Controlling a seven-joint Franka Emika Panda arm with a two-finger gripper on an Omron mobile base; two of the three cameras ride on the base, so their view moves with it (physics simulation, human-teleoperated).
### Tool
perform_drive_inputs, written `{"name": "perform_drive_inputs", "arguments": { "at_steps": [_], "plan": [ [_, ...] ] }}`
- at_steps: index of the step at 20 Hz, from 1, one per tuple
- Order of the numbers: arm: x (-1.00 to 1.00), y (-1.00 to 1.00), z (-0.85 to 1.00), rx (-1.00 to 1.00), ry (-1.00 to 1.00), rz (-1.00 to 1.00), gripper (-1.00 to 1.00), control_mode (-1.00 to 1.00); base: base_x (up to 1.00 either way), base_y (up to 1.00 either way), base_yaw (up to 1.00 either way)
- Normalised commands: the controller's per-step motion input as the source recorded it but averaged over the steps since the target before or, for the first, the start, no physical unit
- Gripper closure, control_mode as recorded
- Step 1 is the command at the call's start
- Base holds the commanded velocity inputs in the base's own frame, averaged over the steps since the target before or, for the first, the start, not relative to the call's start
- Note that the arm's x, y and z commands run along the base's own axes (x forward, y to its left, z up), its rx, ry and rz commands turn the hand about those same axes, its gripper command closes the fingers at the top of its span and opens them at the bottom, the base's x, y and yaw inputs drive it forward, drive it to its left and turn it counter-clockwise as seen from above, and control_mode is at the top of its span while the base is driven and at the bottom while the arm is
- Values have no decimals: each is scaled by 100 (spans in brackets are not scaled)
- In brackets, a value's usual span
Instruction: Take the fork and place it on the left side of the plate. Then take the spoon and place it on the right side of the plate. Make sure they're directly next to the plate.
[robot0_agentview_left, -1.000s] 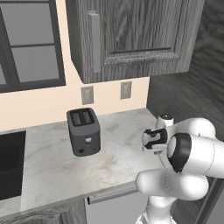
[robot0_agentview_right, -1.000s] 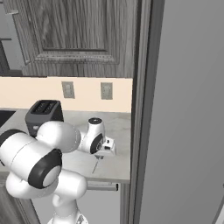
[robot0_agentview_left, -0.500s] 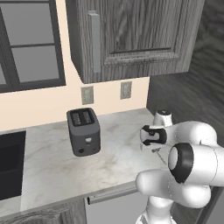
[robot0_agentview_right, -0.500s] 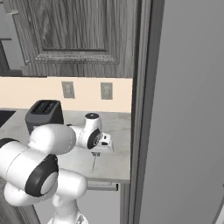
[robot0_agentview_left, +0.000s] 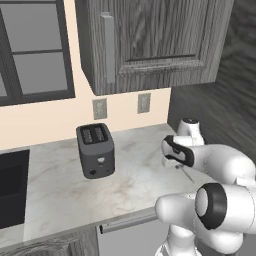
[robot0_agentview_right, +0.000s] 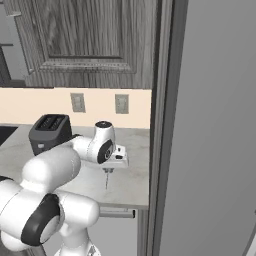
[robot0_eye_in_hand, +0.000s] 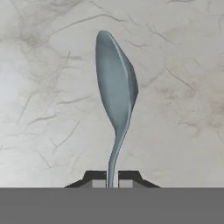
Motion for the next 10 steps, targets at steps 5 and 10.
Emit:
{"name": "perform_drive_inputs", "arguments": {
  "at_steps": [5,10],
  "plan": [
    [-12,7,39,0,0,3,100,-100,0,0,0],
    [-14,18,33,0,-5,0,100,-100,0,0,0]
  ]
}}
